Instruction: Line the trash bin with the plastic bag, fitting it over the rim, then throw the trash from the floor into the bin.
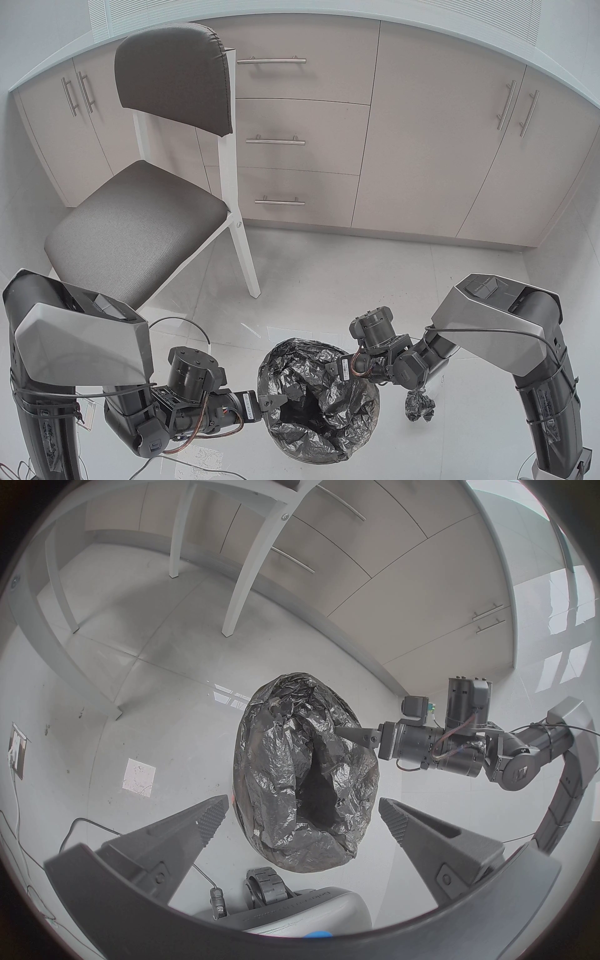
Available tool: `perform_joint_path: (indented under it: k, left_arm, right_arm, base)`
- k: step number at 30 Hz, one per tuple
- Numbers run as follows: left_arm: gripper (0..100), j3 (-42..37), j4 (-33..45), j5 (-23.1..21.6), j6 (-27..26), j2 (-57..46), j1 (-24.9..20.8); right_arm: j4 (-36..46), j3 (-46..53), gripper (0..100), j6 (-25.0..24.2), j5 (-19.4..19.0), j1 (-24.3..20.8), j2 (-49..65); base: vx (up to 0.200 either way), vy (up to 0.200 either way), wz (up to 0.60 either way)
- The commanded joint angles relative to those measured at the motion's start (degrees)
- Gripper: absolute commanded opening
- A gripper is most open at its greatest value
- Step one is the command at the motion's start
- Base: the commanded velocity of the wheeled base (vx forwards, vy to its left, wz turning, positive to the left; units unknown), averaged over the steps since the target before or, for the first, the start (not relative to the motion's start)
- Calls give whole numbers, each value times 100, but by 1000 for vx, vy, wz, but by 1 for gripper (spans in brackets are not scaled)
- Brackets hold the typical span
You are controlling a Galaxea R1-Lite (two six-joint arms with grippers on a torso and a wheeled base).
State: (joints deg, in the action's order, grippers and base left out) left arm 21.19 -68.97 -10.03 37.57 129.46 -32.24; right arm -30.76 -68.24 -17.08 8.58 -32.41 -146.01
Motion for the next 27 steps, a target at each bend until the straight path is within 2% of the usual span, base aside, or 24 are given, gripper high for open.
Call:
perform_joint_path:
  k: [1, 14, 27]
  left_arm:
    - [100, -9, -11, 1, 5, 17, -1]
    - [100, -1, -20, 10, -4, 26, -1]
    - [100, -1, -20, 10, -22, 35, -1]
  right_arm:
    - [210, -312, 100, -15, -6, 69, -103]
    - [1239, -1358, 100, -103, -58, 157, -332]
    - [1186, -1376, 100, -314, -67, 157, -358]
  base:
    - [0, 0, 0]
    - [0, 0, 0]
    - [0, 0, 0]
